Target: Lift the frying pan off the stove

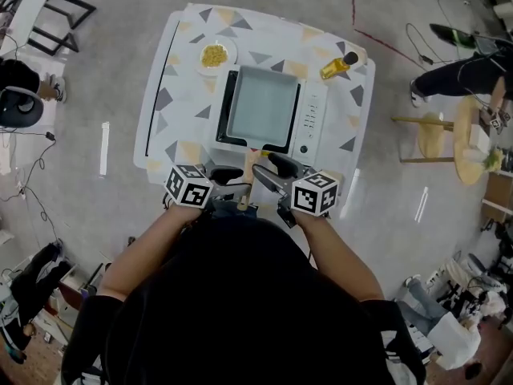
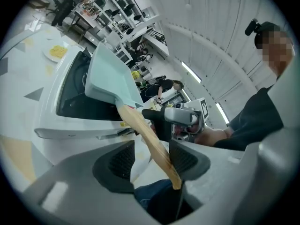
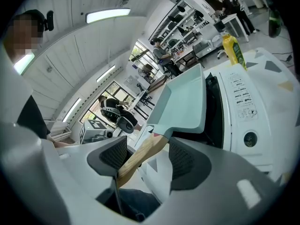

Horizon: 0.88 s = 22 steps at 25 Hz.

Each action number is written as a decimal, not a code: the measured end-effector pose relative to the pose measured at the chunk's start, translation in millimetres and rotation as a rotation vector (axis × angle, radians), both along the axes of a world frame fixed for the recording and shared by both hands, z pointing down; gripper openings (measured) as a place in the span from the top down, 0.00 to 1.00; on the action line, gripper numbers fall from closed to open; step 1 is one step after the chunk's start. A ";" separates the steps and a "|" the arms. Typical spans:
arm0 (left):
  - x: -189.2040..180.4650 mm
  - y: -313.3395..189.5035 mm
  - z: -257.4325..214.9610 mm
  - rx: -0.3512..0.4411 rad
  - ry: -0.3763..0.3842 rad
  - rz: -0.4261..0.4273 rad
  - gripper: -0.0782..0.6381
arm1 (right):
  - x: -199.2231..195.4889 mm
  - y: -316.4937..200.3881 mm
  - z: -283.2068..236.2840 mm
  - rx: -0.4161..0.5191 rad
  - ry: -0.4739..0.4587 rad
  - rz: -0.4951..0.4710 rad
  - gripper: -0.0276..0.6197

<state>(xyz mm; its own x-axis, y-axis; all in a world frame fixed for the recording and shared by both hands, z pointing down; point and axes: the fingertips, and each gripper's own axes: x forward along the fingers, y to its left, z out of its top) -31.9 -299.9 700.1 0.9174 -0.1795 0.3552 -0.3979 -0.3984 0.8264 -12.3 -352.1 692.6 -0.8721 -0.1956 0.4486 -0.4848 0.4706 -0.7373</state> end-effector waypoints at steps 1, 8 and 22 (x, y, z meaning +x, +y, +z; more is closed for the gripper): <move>1.0 0.7 1.0 -0.007 0.007 0.003 0.57 | -2.3 0.9 2.3 -0.008 0.000 -0.005 0.48; 6.1 0.5 3.1 -0.060 0.074 0.004 0.58 | -18.2 8.5 21.1 -0.089 -0.019 -0.032 0.48; 16.3 0.7 3.4 -0.164 0.232 0.027 0.63 | -32.7 -1.8 34.4 -0.269 -0.148 0.019 0.53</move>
<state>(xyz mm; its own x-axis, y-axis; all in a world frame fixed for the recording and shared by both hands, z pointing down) -15.6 -299.2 703.5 0.9812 -0.1117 0.1572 -0.1815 -0.2594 0.9486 -45.1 -353.9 727.0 -0.9291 -0.1034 0.3550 -0.3697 0.2410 -0.8974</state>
